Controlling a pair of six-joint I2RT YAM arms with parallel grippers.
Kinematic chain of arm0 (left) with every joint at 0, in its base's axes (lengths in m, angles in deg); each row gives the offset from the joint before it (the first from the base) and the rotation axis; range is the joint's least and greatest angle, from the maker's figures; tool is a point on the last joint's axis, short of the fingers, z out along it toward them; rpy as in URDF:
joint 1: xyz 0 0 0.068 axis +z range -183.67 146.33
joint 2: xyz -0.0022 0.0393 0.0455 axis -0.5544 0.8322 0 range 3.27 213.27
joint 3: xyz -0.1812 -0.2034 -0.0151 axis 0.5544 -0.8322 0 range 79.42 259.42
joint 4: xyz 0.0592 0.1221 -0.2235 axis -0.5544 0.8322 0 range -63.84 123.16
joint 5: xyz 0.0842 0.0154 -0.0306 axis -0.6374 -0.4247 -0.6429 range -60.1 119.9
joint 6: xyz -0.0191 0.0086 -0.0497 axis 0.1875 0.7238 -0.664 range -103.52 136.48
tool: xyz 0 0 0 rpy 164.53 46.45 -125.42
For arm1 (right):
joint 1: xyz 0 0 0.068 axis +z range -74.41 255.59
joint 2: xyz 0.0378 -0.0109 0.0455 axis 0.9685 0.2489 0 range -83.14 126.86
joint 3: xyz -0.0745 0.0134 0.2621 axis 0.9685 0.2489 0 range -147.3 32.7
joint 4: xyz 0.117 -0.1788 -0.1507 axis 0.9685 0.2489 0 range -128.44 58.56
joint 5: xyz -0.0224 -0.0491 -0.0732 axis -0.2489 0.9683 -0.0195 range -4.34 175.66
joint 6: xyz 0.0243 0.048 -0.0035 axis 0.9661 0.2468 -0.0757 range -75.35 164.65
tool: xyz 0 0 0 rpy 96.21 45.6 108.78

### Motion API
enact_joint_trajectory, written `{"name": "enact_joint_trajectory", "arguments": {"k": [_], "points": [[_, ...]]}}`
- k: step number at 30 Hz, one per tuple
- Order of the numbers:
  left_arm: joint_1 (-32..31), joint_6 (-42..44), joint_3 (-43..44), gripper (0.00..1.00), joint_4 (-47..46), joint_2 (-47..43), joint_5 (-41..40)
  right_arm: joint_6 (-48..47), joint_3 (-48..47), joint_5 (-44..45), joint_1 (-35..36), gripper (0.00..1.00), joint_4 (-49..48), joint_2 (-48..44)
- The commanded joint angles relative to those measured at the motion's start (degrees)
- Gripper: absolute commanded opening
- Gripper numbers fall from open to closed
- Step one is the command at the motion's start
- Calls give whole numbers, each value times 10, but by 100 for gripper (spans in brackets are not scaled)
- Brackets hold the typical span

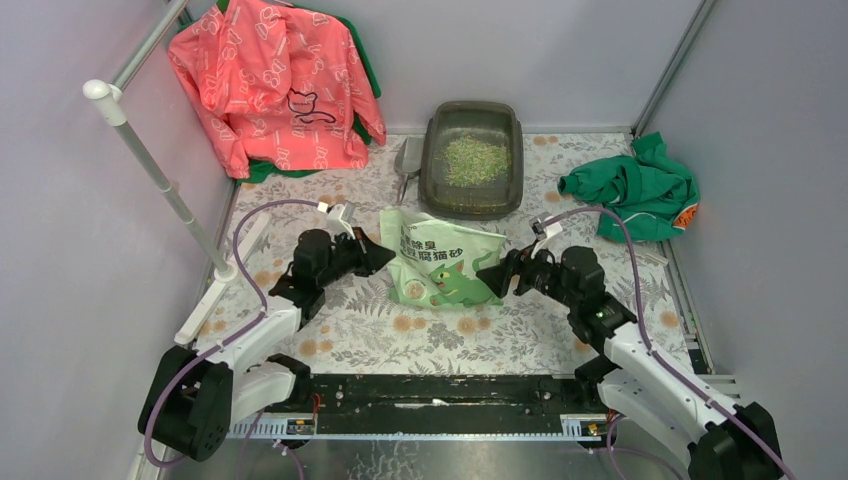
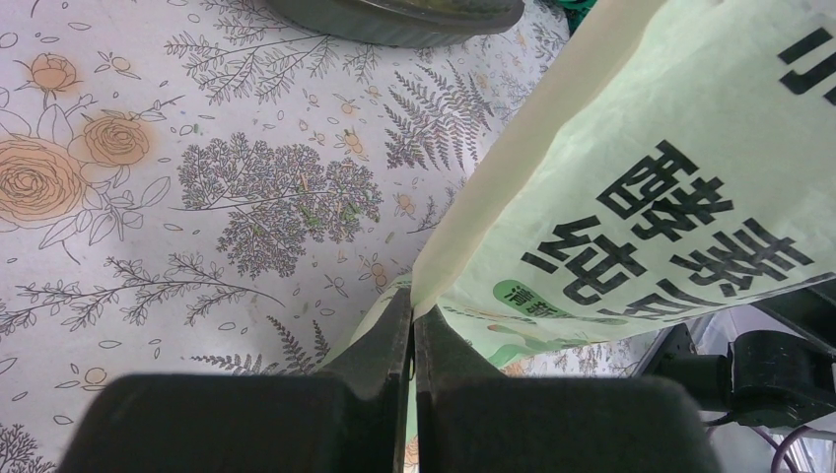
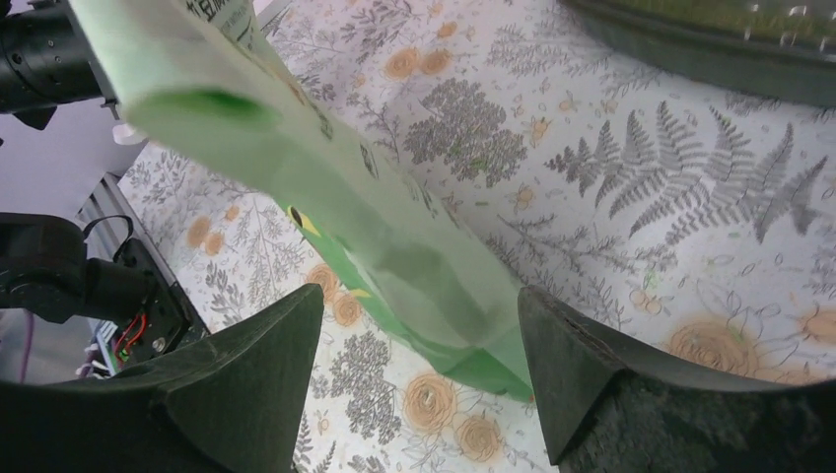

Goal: Fill the litter box with clean litter
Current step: Adjust the cat litter bag at the center of the board.

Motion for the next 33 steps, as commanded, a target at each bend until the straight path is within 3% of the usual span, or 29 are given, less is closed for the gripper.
{"name": "enact_joint_trajectory", "arguments": {"k": [1,8,11,16,18,24,30,33], "points": [[5,2,13,3,-20,1,12,-56,-56,1,-1,79,-65,33],[5,5,17,3,-30,7,24,-95,-78,-24,-1,76,-104,82],[5,10,30,3,-33,15,36,-100,-92,-71,-1,57,-124,118],[10,21,41,5,-57,19,74,-92,-78,-107,-2,45,-190,134],[15,30,44,10,-73,22,101,-81,-72,-133,-5,40,-217,143],[30,22,31,44,-163,23,201,-39,-74,-227,-44,20,-265,182],[59,-28,1,49,-307,53,288,59,-49,-330,-115,2,-362,205],[70,-68,-11,49,-408,97,329,93,-51,-371,-131,0,-392,221]]}}
